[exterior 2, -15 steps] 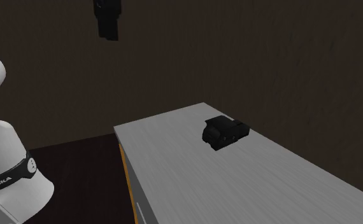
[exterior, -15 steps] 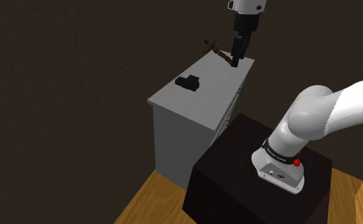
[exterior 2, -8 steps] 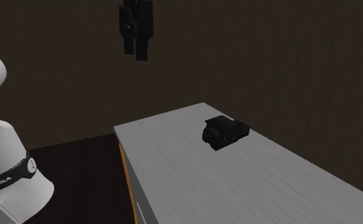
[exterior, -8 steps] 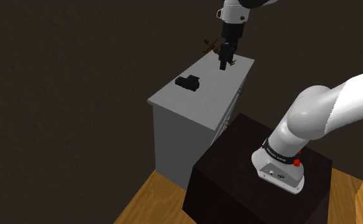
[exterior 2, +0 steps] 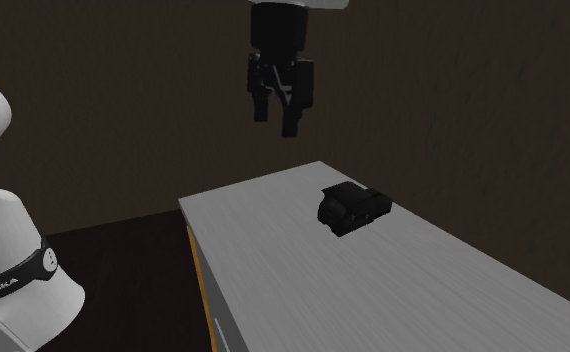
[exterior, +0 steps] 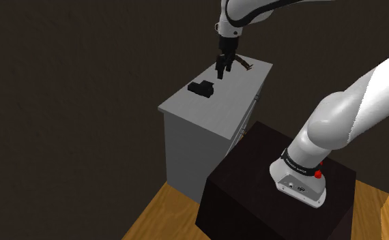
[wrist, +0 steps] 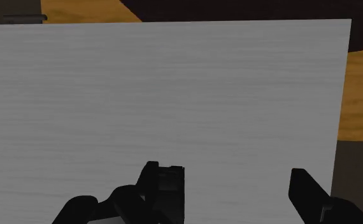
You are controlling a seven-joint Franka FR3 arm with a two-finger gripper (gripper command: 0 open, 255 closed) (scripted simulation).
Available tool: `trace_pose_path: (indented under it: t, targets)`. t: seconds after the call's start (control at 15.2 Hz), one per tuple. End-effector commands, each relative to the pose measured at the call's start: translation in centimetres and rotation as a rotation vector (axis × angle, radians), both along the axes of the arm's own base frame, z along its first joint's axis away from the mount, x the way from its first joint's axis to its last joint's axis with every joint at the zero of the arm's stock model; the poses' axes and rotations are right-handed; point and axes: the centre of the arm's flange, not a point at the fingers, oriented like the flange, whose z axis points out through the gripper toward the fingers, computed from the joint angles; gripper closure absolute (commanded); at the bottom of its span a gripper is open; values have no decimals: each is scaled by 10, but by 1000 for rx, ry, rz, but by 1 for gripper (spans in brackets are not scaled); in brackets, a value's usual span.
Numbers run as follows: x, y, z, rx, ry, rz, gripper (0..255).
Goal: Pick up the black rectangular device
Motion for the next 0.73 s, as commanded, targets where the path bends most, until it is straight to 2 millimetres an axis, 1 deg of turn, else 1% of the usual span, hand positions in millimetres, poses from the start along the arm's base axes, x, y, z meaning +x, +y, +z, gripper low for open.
trace_pose_path:
  t: [0.0, 0.66]
  targets:
    - [19, -5, -15, 1, -7, 0, 0]
    - [121, -38, -87, 5, -35, -3, 0]
